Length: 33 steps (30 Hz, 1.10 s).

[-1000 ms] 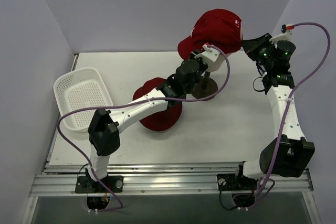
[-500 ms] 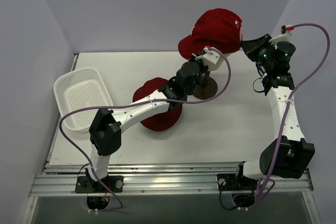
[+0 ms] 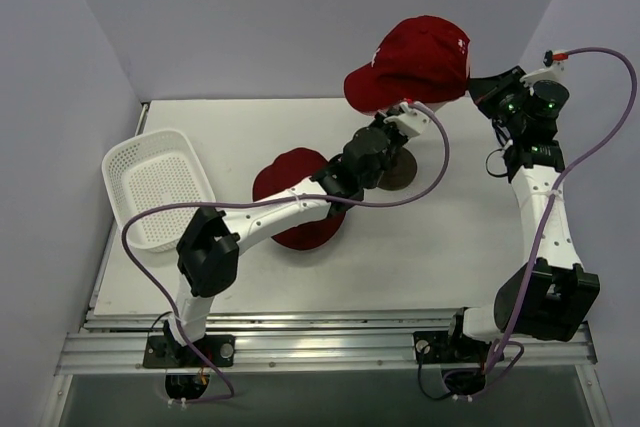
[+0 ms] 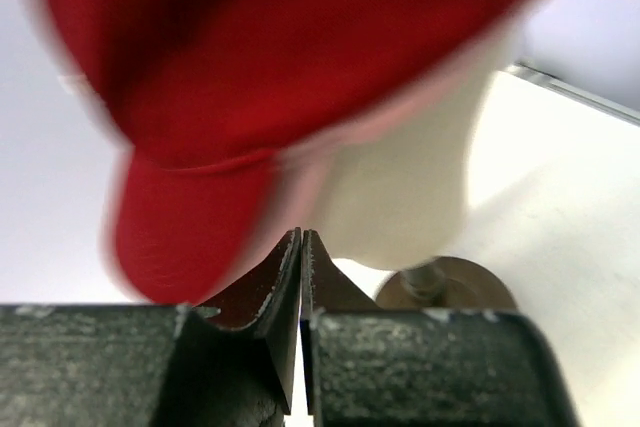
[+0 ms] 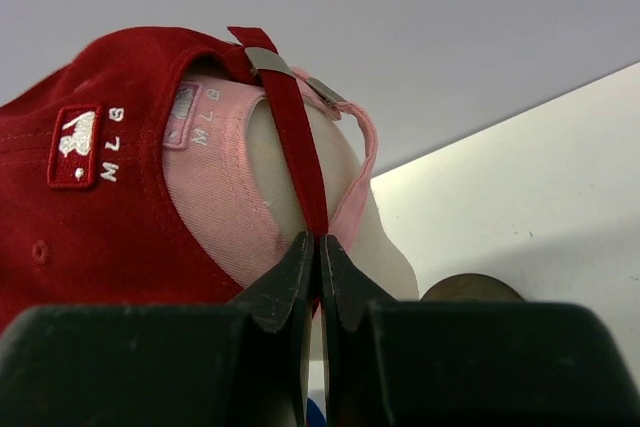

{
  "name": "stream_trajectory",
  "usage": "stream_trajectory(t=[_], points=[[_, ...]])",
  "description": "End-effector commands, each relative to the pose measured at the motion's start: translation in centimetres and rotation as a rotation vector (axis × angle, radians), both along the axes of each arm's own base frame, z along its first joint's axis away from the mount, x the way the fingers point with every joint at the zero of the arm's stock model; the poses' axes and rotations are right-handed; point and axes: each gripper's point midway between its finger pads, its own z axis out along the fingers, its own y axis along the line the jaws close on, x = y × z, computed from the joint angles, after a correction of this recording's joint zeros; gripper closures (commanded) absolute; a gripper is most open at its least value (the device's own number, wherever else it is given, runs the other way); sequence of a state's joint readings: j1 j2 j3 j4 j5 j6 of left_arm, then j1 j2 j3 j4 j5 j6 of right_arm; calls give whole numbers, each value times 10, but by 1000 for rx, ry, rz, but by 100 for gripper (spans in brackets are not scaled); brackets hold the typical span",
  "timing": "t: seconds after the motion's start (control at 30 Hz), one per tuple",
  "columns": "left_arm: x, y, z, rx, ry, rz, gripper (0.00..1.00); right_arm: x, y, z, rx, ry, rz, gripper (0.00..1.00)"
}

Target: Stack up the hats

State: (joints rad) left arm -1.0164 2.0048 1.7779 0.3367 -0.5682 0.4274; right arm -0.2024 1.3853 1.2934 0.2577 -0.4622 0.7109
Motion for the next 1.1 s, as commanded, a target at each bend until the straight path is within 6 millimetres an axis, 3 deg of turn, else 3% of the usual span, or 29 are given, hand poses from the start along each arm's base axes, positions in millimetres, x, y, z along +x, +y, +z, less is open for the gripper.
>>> stream_trajectory(t=[0.0,0.13,0.3,0.4,0.63,0.7,0.93,1.07], points=[[-29,-52,-52,74,63,-191,98,-7,9,-27,15,89,46,100],[-28,-49,-55,88,62,-178,98,-3,5,-9,25,54,37,100],[-29,-45,-45,79,50,-170,98,6,-12,23,15,2,-6,100],[-30,-44,-39,75,39,-171,98,9,-14,30,5,-6,-5,89],[-37,-34,-23,67,42,-184,97,12,-21,45,-28,-38,-10,77],[-43,-31,-11,42,51,-199,97,15,-22,45,-31,-40,-3,75],[-65,-18,44,-40,113,-276,76,25,-21,60,-57,-67,29,73],[-72,-11,62,-72,160,-294,69,28,-15,61,-57,-76,68,73]])
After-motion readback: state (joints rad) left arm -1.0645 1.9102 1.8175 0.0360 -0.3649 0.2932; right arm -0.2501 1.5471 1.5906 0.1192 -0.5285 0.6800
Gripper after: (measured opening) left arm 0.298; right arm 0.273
